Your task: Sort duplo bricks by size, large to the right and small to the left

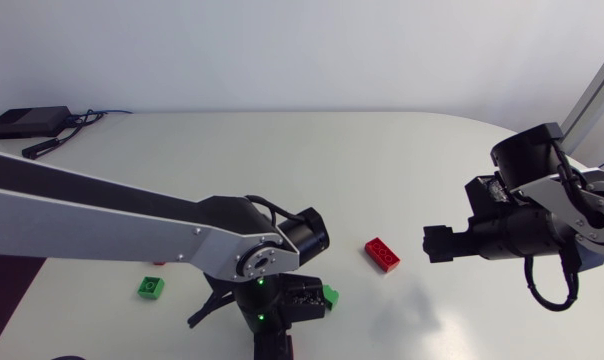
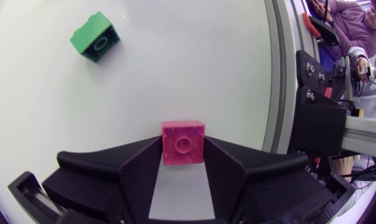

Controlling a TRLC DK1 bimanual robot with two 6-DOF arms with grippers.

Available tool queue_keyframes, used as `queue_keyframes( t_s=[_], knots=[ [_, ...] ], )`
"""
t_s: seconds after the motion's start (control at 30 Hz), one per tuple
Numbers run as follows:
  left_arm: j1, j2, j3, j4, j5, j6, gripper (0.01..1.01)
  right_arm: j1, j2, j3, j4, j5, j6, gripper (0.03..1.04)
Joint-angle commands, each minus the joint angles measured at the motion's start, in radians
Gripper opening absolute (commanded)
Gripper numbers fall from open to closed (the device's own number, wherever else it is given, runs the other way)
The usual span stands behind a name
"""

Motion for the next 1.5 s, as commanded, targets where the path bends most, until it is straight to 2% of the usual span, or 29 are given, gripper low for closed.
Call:
queue_keyframes(
  t_s=[0.0,0.2,0.3,0.43,0.67,0.8,1.07,1.23,1.27,1.33,1.4,1.43,1.47],
  knots=[
    [-0.002,0.034,-0.033,0.003,0.016,0.02,0.282,-0.005,-0.011,-0.026,-0.011,-0.004,0.006,1.0],
    [0.018,0.015,-0.065,0.014,0.016,0.034,0.257,-0.005,-0.017,-0.029,-0.012,-0.004,0.006,1.0],
    [0.067,-0.002,-0.085,0.013,0.014,0.052,0.257,-0.006,-0.018,-0.03,-0.012,-0.004,0.006,1.0],
    [0.182,-0.034,-0.099,0.007,0.011,0.094,0.257,-0.005,-0.018,-0.027,-0.011,-0.004,0.006,1.0],
    [0.495,-0.051,-0.045,0.026,-0.007,0.166,0.257,-0.005,-0.017,-0.024,-0.009,-0.004,0.007,1.0],
    [0.637,-0.063,-0.013,0.036,-0.01,0.195,0.257,-0.005,-0.018,-0.026,-0.011,-0.004,0.007,1.0],
    [0.788,-0.098,-0.036,0.04,-0.017,0.259,0.257,-0.005,-0.021,-0.029,-0.008,-0.004,0.007,1.0],
    [0.834,-0.072,-0.084,0.096,-0.047,0.288,0.264,0.009,-0.008,-0.029,-0.008,-0.004,0.007,1.0],
    [0.838,-0.062,-0.088,0.1,-0.055,0.288,0.298,0.015,-0.003,-0.026,-0.008,-0.004,0.007,1.0],
    [0.841,-0.045,-0.091,0.105,-0.067,0.288,0.502,0.025,0.011,-0.018,-0.008,-0.004,0.007,1.0],
    [0.843,-0.031,-0.096,0.109,-0.07,0.287,0.88,0.045,0.032,-0.012,-0.006,-0.006,0.006,1.0],
    [0.843,-0.022,-0.101,0.117,-0.076,0.285,0.982,0.06,0.045,-0.01,-0.006,-0.006,0.006,1.0],
    [0.843,-0.015,-0.101,0.12,-0.076,0.284,0.982,0.074,0.058,-0.006,-0.005,-0.004,0.007,1.0]
  ],
)
